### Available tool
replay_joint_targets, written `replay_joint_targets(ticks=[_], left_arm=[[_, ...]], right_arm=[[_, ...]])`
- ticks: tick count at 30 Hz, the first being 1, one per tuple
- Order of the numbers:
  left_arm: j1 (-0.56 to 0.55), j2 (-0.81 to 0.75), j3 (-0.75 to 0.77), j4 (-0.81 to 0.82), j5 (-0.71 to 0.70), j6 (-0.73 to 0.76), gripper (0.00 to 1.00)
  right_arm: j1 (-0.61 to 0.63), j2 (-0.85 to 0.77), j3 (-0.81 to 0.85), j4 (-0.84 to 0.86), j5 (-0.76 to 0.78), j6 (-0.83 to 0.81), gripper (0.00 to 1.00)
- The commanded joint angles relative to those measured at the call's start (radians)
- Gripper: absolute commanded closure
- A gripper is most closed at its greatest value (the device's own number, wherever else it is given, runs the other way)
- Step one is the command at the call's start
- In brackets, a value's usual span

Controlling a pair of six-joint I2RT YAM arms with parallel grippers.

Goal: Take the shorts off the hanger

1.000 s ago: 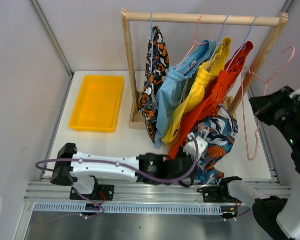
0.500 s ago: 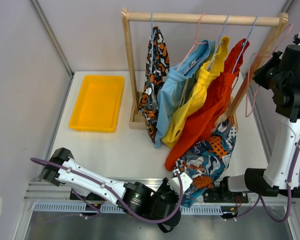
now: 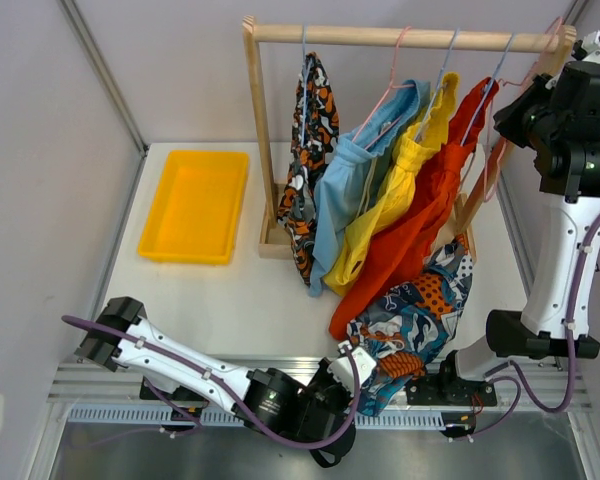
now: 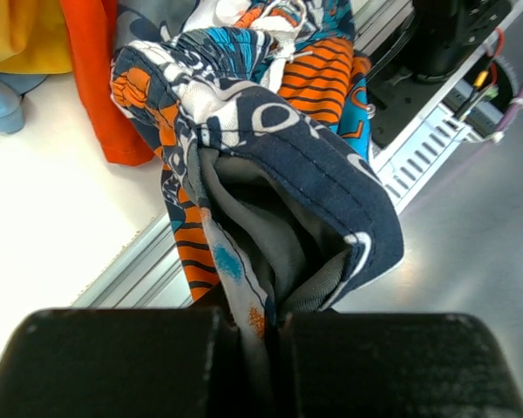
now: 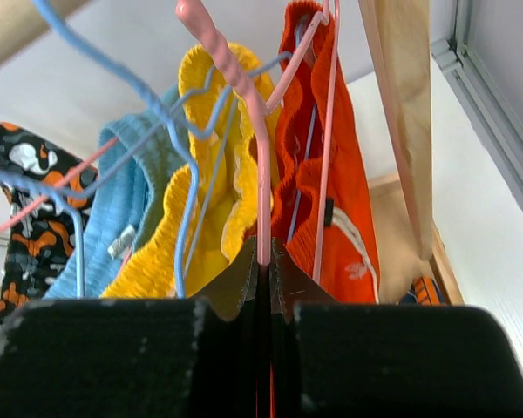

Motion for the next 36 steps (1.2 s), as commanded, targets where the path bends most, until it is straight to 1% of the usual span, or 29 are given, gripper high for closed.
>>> replay_joint_targets(ticks=[1,5,9,12,13,14,15,16,17,18,19,20,21,22,23,24,25,26,27,31,34,36], left_arm=[[-0.004,0.000,-0.006,0.078,-0.022,-0.014,1.00],[-0.006,-0.003,-0.012,0.092,-0.016,-0.018,1.00],[-0.006,-0.023,-0.002,0.032,-0.042,-0.040,1.00],[-0.010,-0.044,0.027,-0.017,-0.059,-0.055,1.00],[-0.012,-0.059,0.056,-0.059,-0.075,-0.058,1.00],[-0.013,-0.064,0.067,-0.086,-0.085,-0.061,1.00],[-0.015,-0.070,0.079,-0.115,-0.095,-0.075,1.00],[-0.017,-0.078,0.125,-0.190,-0.120,-0.086,1.00],[-0.017,-0.083,0.141,-0.231,-0.132,-0.101,1.00],[-0.020,-0.086,0.156,-0.273,-0.144,-0.127,1.00],[-0.020,-0.090,0.196,-0.348,-0.166,-0.140,1.00],[-0.021,-0.102,0.207,-0.380,-0.177,-0.150,1.00],[-0.020,-0.110,0.219,-0.420,-0.187,-0.175,1.00],[-0.020,-0.116,0.256,-0.463,-0.218,-0.193,1.00],[-0.020,-0.132,0.268,-0.559,-0.232,-0.215,1.00],[-0.020,-0.141,0.299,-0.616,-0.250,-0.263,1.00],[-0.018,-0.148,0.334,-0.681,-0.269,-0.297,1.00],[-0.017,-0.167,0.351,-0.813,-0.301,-0.371,1.00],[-0.014,-0.184,0.375,-0.837,-0.309,-0.352,1.00],[0.022,-0.294,0.399,-0.836,-0.324,-0.279,1.00],[0.054,-0.349,0.425,-0.835,-0.342,-0.197,1.00],[0.085,-0.374,0.474,-0.838,-0.365,-0.128,1.00]], right_arm=[[-0.022,0.032,0.048,0.086,-0.036,-0.009,1.00],[-0.056,0.104,0.083,0.099,-0.085,-0.012,1.00],[-0.080,0.131,0.049,0.100,-0.108,-0.012,1.00],[-0.083,0.080,-0.090,0.141,-0.125,-0.002,1.00],[-0.085,0.060,-0.133,0.172,-0.133,0.002,1.00],[-0.085,0.014,-0.215,0.187,-0.134,0.005,1.00],[-0.086,-0.009,-0.253,0.201,-0.139,0.009,1.00],[-0.088,-0.033,-0.289,0.221,-0.142,0.012,1.00],[-0.088,-0.079,-0.346,0.227,-0.145,0.015,1.00],[-0.089,-0.101,-0.371,0.237,-0.148,0.015,1.00],[-0.091,-0.122,-0.392,0.238,-0.147,0.015,1.00],[-0.093,-0.144,-0.412,0.240,-0.148,0.014,0.99],[-0.094,-0.180,-0.437,0.231,-0.147,0.005,0.93],[-0.096,-0.196,-0.443,0.221,-0.142,0.000,0.66],[-0.097,-0.211,-0.448,0.214,-0.137,-0.006,0.44],[-0.097,-0.242,-0.454,0.191,-0.113,-0.015,0.28],[-0.099,-0.260,-0.457,0.180,-0.098,-0.021,0.01],[-0.100,-0.279,-0.462,0.171,-0.069,-0.029,0.01],[-0.100,-0.315,-0.468,0.157,-0.050,-0.044,0.01],[-0.100,-0.411,-0.511,0.154,0.040,-0.060,0.01],[-0.102,-0.458,-0.529,0.145,0.070,-0.063,0.01],[-0.102,-0.468,-0.525,0.114,0.085,-0.064,0.01]])
